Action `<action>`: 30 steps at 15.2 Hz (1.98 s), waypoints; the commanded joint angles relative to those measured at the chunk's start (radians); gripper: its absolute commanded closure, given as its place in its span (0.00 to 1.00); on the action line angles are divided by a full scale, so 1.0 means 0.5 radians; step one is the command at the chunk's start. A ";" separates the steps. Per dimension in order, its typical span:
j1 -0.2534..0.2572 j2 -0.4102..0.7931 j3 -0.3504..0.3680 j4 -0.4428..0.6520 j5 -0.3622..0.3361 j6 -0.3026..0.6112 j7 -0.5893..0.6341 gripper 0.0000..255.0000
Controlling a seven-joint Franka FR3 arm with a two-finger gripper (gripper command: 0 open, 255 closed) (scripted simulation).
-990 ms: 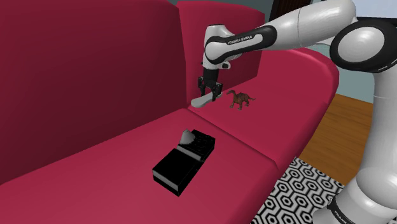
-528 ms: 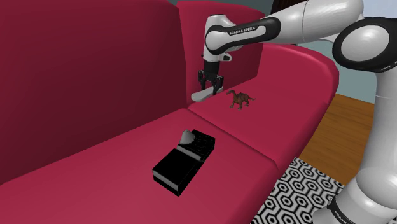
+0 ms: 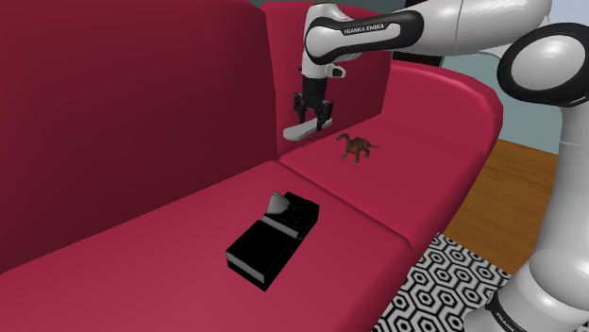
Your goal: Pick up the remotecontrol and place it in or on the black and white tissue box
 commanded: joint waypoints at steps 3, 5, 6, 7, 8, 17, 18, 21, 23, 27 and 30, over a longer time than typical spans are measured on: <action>0.042 -0.182 0.047 -0.242 0.039 0.065 0.103 1.00; 0.071 -0.271 0.076 -0.362 0.060 0.099 0.165 1.00; 0.087 -0.313 0.091 -0.416 0.071 0.113 0.197 1.00; 0.103 -0.353 0.106 -0.468 0.081 0.126 0.229 1.00; 0.119 -0.391 0.122 -0.516 0.091 0.138 0.262 1.00; 0.291 -0.654 0.281 -0.825 0.176 0.200 0.583 1.00; 0.313 -0.674 0.301 -0.846 0.184 0.203 0.622 1.00; 0.377 -0.724 0.363 -0.896 0.204 0.209 0.744 1.00; 0.422 -0.747 0.406 -0.917 0.213 0.209 0.829 1.00; 0.496 -0.764 0.480 -0.956 0.218 0.233 0.976 1.00; 0.497 -0.751 0.482 -1.024 0.211 0.312 0.982 1.00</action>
